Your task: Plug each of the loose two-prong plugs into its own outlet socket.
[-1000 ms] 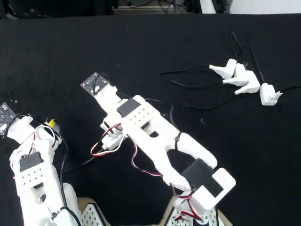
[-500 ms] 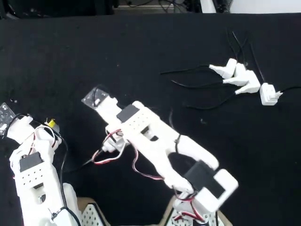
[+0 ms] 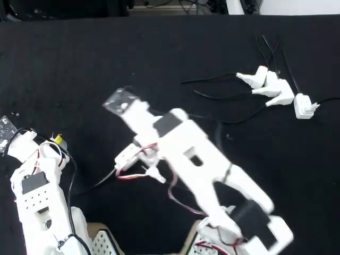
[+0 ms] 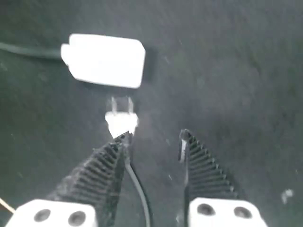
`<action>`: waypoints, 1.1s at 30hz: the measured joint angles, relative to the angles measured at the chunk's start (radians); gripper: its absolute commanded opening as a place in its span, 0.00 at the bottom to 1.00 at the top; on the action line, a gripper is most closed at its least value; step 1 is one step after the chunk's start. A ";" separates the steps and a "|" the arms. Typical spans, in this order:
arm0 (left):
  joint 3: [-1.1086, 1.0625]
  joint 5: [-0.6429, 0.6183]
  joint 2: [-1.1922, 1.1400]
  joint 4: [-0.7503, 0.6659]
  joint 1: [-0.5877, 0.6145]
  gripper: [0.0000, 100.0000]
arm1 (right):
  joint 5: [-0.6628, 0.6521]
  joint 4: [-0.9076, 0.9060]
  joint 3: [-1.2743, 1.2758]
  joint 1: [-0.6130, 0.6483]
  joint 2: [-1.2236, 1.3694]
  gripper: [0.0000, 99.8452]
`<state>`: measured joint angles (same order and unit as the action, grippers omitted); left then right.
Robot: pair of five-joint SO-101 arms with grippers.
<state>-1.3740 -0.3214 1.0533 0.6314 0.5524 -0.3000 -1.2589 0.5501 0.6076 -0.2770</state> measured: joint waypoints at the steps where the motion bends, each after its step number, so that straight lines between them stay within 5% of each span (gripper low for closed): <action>1: 0.000 0.000 0.000 0.000 0.000 0.21 | -0.025 0.000 0.043 -0.009 -0.034 0.16; 9: 0.006 0.000 0.000 0.000 0.000 0.21 | -0.080 0.187 0.394 -0.006 -0.160 0.15; 22: 0.006 0.000 0.000 0.000 0.000 0.21 | -0.077 0.368 0.411 0.044 0.034 0.15; 33: 0.006 0.000 0.000 0.000 0.000 0.21 | -0.071 0.293 0.408 0.044 -0.028 0.15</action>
<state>-1.3679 -0.3214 1.0533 0.6314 0.5524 -0.3705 -0.9659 0.9582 0.6521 -0.3046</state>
